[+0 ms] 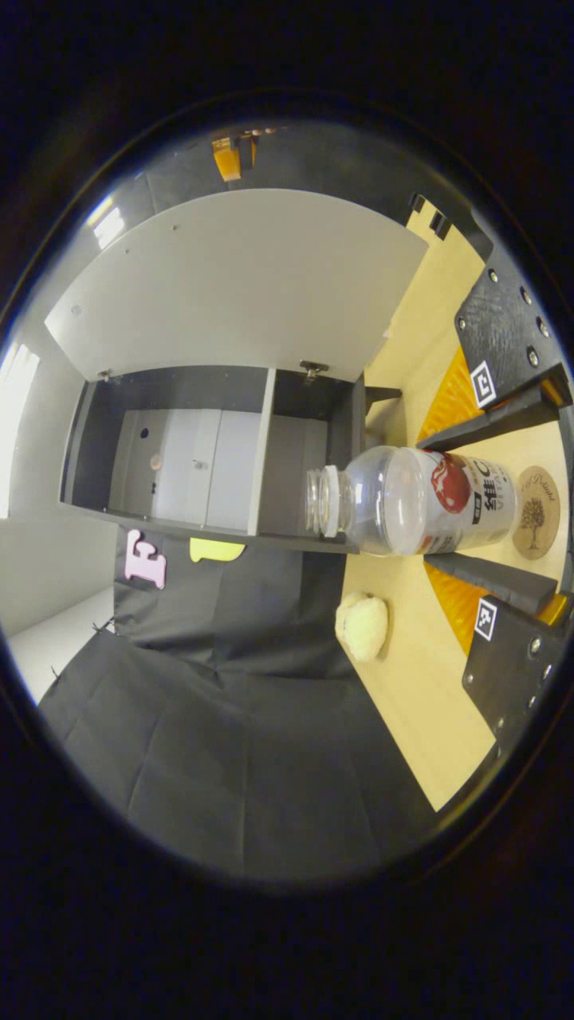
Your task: Open the cabinet door with the right hand, grasp the bottle in the cabinet with the left hand and place it on the coaster, then close the cabinet door with the right hand.
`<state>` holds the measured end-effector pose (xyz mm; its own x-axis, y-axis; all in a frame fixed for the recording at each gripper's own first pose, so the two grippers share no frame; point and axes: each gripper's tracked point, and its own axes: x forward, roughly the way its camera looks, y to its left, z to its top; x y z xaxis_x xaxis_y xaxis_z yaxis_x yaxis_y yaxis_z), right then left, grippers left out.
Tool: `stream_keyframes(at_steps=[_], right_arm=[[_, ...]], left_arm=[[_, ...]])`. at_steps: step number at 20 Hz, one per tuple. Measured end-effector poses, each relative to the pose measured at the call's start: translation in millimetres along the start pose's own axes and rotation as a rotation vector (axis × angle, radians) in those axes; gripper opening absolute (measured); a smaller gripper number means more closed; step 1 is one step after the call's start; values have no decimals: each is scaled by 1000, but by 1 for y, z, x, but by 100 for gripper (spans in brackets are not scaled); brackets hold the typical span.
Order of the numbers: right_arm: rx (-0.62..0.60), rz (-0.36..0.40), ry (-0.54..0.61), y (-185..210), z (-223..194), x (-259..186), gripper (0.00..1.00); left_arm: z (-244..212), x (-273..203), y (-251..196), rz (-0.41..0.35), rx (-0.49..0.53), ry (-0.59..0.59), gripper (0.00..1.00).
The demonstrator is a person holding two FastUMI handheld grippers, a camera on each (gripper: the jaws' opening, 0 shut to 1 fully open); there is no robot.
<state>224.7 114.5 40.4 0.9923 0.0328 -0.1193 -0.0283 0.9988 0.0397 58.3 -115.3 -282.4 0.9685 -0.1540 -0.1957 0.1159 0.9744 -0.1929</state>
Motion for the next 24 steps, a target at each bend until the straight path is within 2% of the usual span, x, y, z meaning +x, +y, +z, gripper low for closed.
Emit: stream_keyframes(at_steps=[6,10,11,12,13,14,15,16,22,23,24], right_arm=[[-35,14,15,0,-3,0,94],[-29,33,18,4,-3,1,94],[-28,40,18,5,-2,1,94],[-27,43,19,5,-3,2,94],[-22,44,18,5,-2,2,94],[-14,48,16,7,-1,3,94],[-2,53,13,9,0,3,92],[10,59,8,11,2,5,94],[50,100,-21,23,14,11,94],[52,100,-32,23,19,13,94],[52,97,-47,23,22,15,94]], left_arm=[[-47,-4,7,42,-5,62,71],[-61,-9,10,61,14,88,72],[-59,-9,8,58,19,88,77],[-62,-9,8,60,27,100,67],[-62,-9,8,61,39,113,77],[-61,-11,8,64,51,129,77],[-60,-12,6,75,67,131,87],[-55,-12,4,82,83,126,83],[11,-30,-12,67,127,62,83],[26,-34,-15,64,126,41,78],[39,-40,-19,57,120,26,83]])
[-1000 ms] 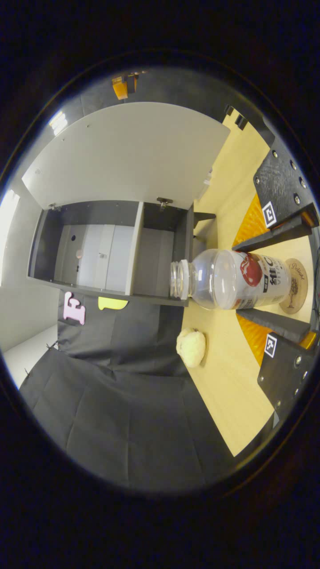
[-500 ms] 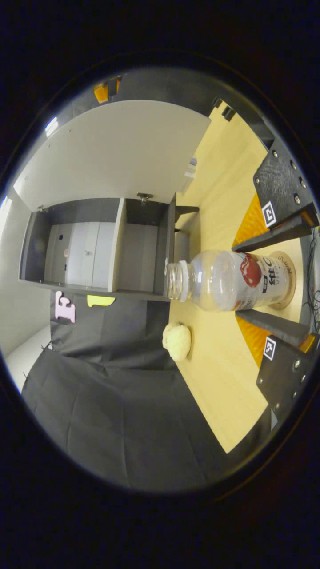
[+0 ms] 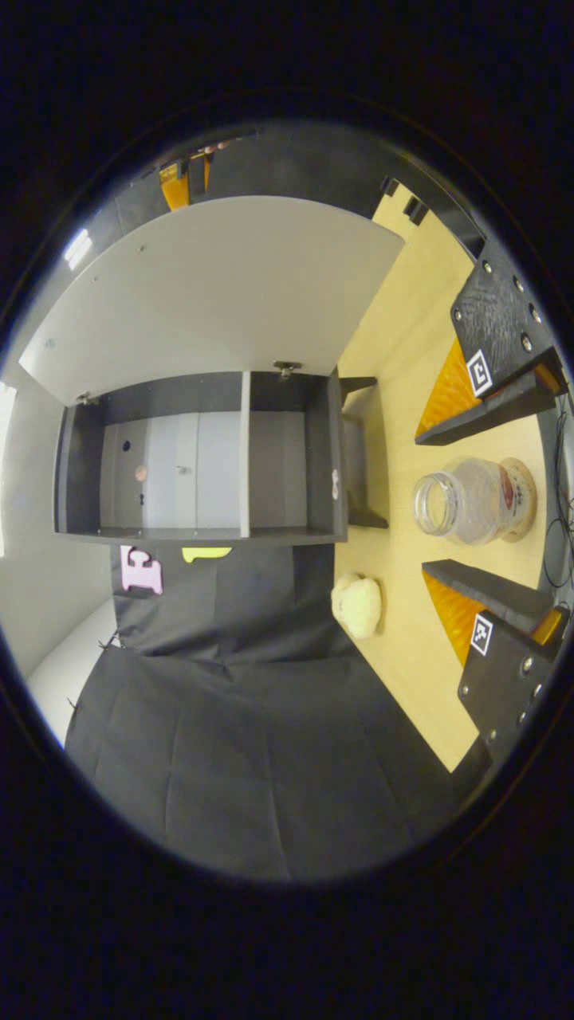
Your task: Open the cabinet door with the right hand, grasp the bottle in the cabinet with the left hand and place it on the coaster, then close the cabinet door with the right hand.
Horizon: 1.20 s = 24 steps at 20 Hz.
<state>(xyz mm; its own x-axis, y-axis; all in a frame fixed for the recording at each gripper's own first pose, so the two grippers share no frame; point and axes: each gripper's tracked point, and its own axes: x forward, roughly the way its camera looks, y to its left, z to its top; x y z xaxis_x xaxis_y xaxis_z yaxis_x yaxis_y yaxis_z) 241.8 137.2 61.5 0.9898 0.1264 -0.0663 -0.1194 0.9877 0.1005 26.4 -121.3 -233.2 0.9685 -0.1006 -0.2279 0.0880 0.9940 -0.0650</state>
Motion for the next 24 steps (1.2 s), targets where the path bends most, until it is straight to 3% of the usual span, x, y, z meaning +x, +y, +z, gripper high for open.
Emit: stream_keyframes(at_steps=[5,6,8,10,13,15,16,18,19,20,22,24], right_arm=[[12,-43,-72,-1,23,9,93],[19,-55,-84,-1,26,10,93],[27,-82,-106,-1,33,13,93],[31,-102,-111,2,36,15,93],[12,-166,-122,-5,39,13,92],[4,-188,-122,-5,40,14,92],[-1,-193,-118,-4,40,13,92],[-13,-190,-117,1,39,12,91],[-18,-184,-117,6,38,12,91],[-22,-176,-115,10,38,11,91],[-26,-163,-115,18,38,12,91],[-27,-155,-117,25,38,14,91]], left_arm=[[60,-19,1,-19,-48,-53,83],[71,-22,5,-23,-56,-64,87],[90,-23,21,-16,-68,-71,78],[105,-21,41,-13,-99,-74,87],[124,-21,80,6,-103,-107,82],[129,-16,101,2,-91,-121,83],[130,-12,109,2,-86,-124,78],[129,-9,125,2,-85,-129,82],[127,-7,131,1,-86,-126,78],[123,-5,138,1,-92,-122,87],[118,-4,145,-11,-102,-116,78],[118,-5,157,-19,-95,-120,78]])
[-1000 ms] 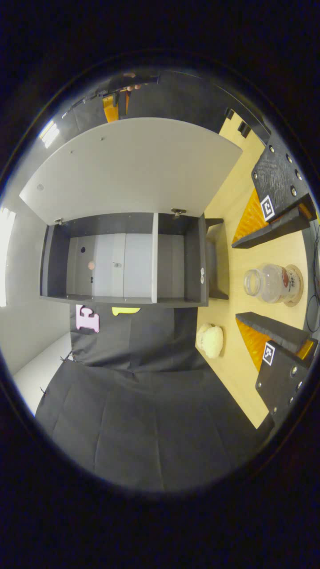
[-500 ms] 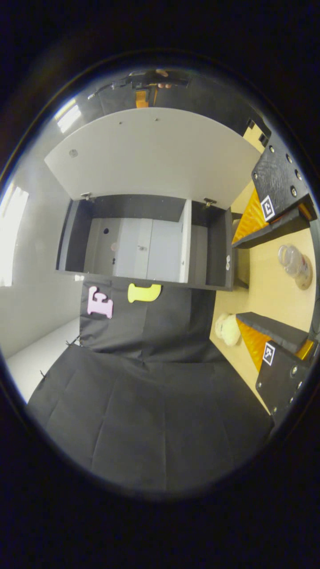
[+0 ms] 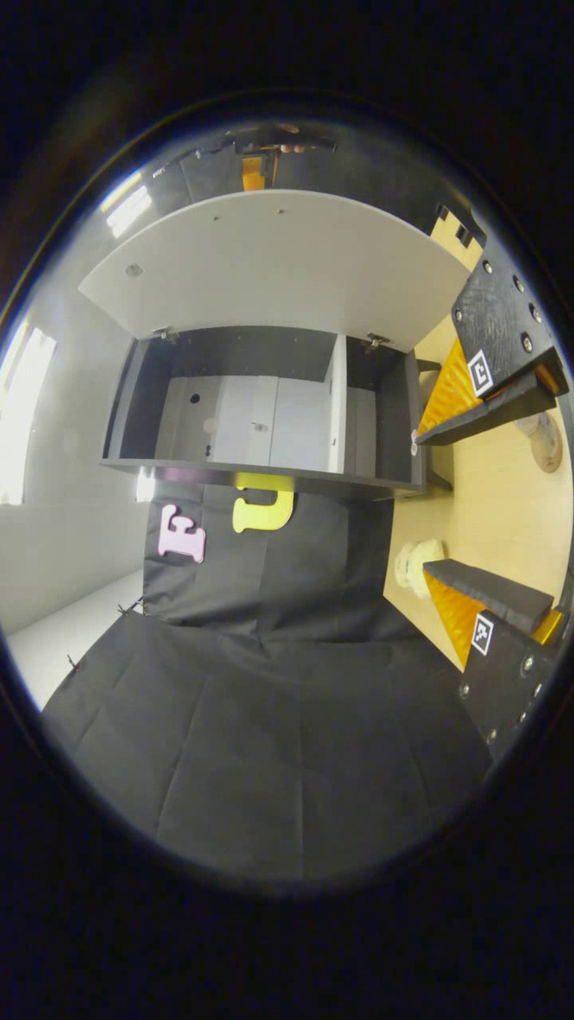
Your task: Open the cabinet door with the right hand, grasp the bottle in the cabinet with the left hand and place it on the coaster, then close the cabinet door with the right hand.
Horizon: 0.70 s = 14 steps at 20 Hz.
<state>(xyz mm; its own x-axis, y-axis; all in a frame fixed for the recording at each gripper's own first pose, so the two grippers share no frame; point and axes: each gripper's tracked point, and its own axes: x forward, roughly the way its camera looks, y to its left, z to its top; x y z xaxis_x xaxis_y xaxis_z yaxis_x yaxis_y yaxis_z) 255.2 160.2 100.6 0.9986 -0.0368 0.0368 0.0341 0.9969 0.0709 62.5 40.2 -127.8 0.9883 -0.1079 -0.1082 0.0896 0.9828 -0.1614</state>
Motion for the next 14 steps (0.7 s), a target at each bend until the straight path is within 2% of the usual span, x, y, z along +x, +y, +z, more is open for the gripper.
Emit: stream_keyframes(at_steps=[1,4,5,6,7,9,10,11,12,13,14], right_arm=[[-1,7,0,4,0,0,91],[-2,35,0,18,-1,1,91],[0,45,1,24,-1,1,91],[1,56,2,29,-1,2,91],[1,67,3,34,-1,2,91],[-3,89,1,42,-2,4,91],[-4,97,1,44,-2,5,91],[-3,105,2,48,-3,5,91],[0,116,3,52,-3,6,91],[5,129,6,57,-4,7,91],[10,143,10,62,-5,8,91]], left_arm=[[0,-1,7,1,9,-2,83],[-1,-6,28,7,24,-9,82],[0,-11,35,10,22,-15,78],[1,-14,41,10,22,-19,82],[2,-19,49,15,25,-23,78],[1,-27,64,31,35,-22,78],[0,-30,72,39,35,-20,82],[-2,-35,78,43,32,-20,82],[-4,-38,80,47,29,-19,78],[-6,-42,86,56,30,-15,82],[-9,-41,88,65,32,-9,82]])
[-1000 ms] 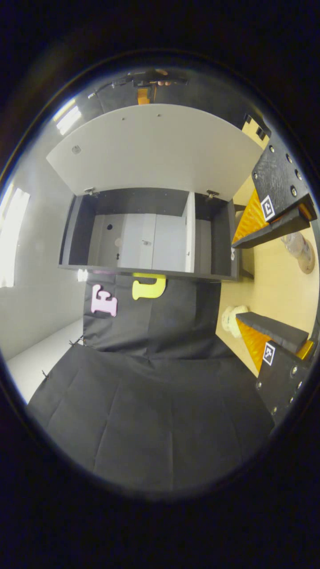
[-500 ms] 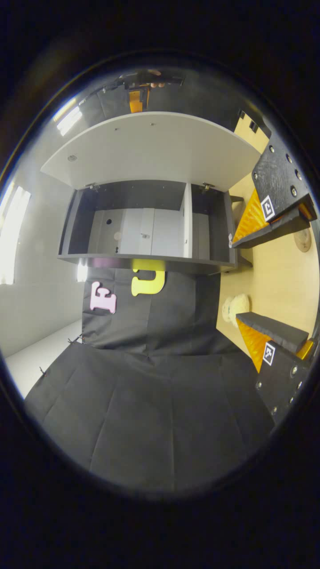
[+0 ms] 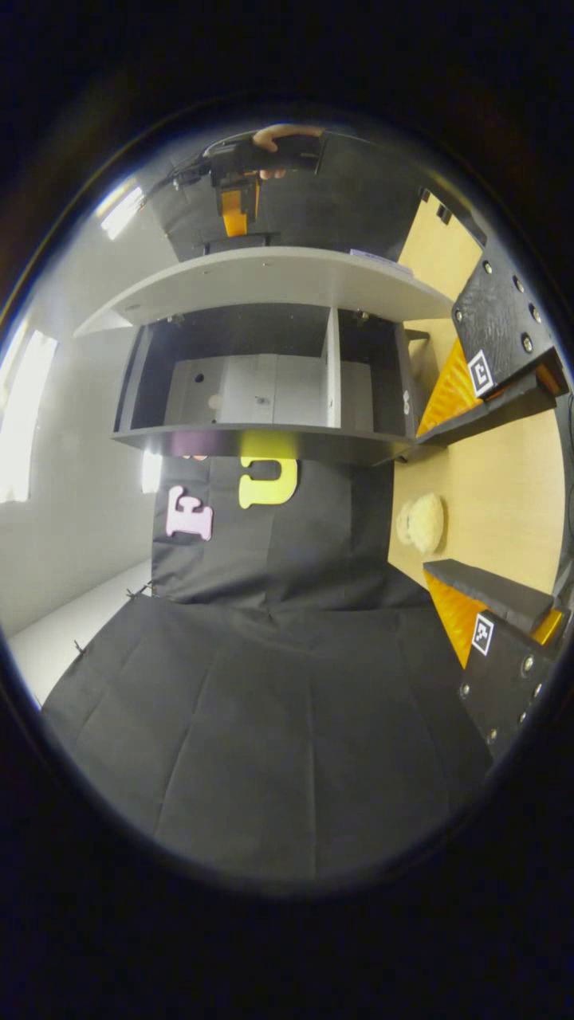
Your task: Open the cabinet door with the right hand, grasp the bottle in the cabinet with the left hand and place it on the coaster, then close the cabinet door with the right hand.
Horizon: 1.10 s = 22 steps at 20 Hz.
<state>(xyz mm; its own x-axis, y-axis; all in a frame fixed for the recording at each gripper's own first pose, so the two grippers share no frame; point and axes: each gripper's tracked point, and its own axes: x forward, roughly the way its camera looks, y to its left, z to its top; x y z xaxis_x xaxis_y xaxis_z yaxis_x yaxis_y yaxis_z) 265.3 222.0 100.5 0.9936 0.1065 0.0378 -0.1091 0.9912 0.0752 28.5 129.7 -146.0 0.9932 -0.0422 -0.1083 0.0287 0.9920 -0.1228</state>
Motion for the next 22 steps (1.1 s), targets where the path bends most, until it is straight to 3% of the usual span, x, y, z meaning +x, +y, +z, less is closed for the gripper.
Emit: stream_keyframes(at_steps=[3,5,6,8,11,12,15,16,22], right_arm=[[20,53,10,16,-3,4,92],[28,105,16,29,-5,5,92],[23,119,23,33,-6,5,93],[3,107,42,30,-11,2,93],[-9,111,51,30,-14,1,93],[-15,110,53,29,-15,0,93],[-35,78,43,20,-13,-3,93],[-38,68,38,17,-12,-4,93],[-71,19,-12,-8,-1,-16,93]], left_arm=[[-2,-9,16,21,1,2,87],[-3,-12,23,31,7,7,82],[-4,-12,26,37,13,10,87],[-4,-12,33,49,16,13,78],[2,-9,37,61,26,4,83],[5,-6,37,59,32,0,78],[19,4,30,32,43,-17,78],[23,9,26,17,39,-18,82],[53,25,-3,-9,9,-31,78]])
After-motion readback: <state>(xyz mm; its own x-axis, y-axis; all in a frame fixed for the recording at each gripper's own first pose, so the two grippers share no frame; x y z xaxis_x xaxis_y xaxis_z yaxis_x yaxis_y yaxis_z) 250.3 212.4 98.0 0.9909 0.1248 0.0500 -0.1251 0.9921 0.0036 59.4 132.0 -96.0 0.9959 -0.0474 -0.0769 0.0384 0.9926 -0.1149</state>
